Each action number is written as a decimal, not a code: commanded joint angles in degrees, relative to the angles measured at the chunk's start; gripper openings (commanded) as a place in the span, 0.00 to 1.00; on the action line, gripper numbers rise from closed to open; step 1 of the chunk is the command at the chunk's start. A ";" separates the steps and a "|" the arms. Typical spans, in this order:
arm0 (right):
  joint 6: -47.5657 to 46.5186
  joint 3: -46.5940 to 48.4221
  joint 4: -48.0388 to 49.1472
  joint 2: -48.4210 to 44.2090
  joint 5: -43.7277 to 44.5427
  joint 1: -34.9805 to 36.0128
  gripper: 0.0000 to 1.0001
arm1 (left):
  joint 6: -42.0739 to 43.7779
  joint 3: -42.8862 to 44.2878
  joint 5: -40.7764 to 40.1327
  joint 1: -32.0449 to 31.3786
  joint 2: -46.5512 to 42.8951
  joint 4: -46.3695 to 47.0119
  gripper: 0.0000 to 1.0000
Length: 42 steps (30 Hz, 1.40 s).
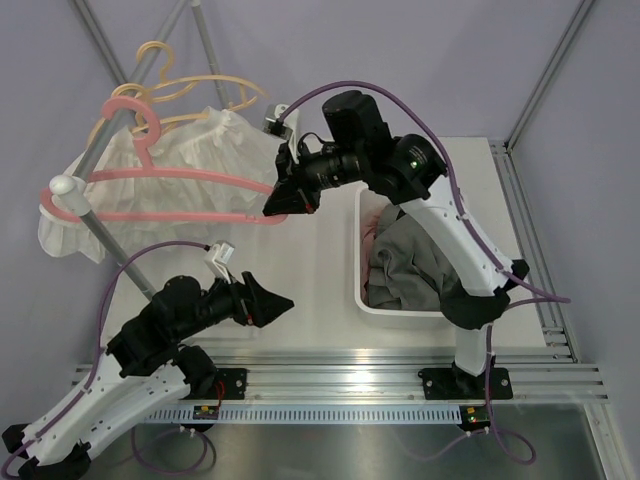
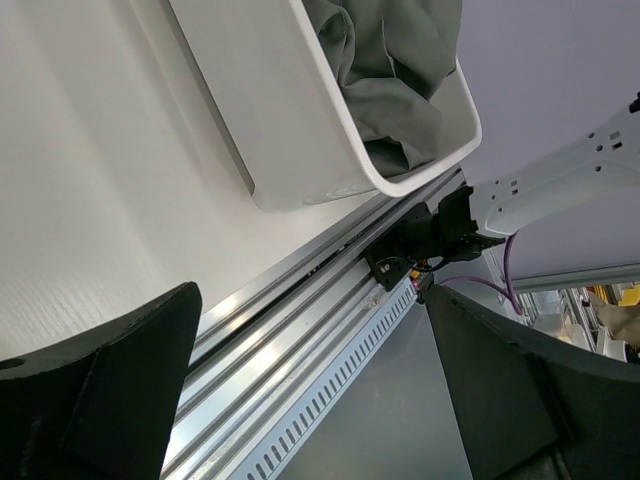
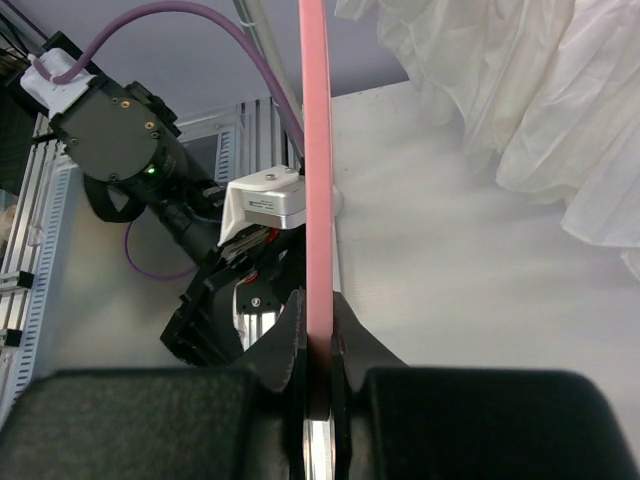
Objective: Remove the skirt from the hanger
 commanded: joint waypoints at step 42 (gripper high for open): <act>7.24 -5.19 28.48 3.75 18.39 2.72 0.99 | 0.89 -0.67 1.48 -0.13 -1.62 -1.36 0.99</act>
